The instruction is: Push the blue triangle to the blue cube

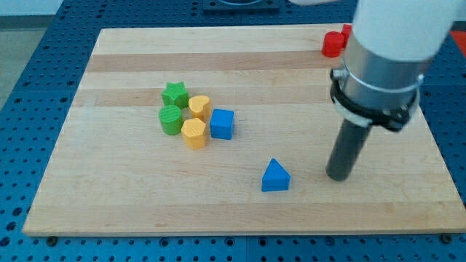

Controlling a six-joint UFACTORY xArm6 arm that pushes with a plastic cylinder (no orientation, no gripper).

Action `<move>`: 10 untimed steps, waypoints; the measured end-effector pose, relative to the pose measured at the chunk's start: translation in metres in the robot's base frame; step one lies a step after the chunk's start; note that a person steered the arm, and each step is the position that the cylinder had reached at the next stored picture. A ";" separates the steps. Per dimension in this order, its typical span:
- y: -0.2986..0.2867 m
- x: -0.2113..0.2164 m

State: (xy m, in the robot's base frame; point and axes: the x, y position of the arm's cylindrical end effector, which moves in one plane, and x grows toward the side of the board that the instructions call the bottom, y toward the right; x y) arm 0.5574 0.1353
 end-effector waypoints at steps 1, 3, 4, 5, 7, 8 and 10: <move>-0.013 0.038; -0.086 0.060; -0.095 0.049; -0.096 0.028; -0.096 0.005; -0.096 0.005; -0.089 0.008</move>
State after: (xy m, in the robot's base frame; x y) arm 0.5658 0.0460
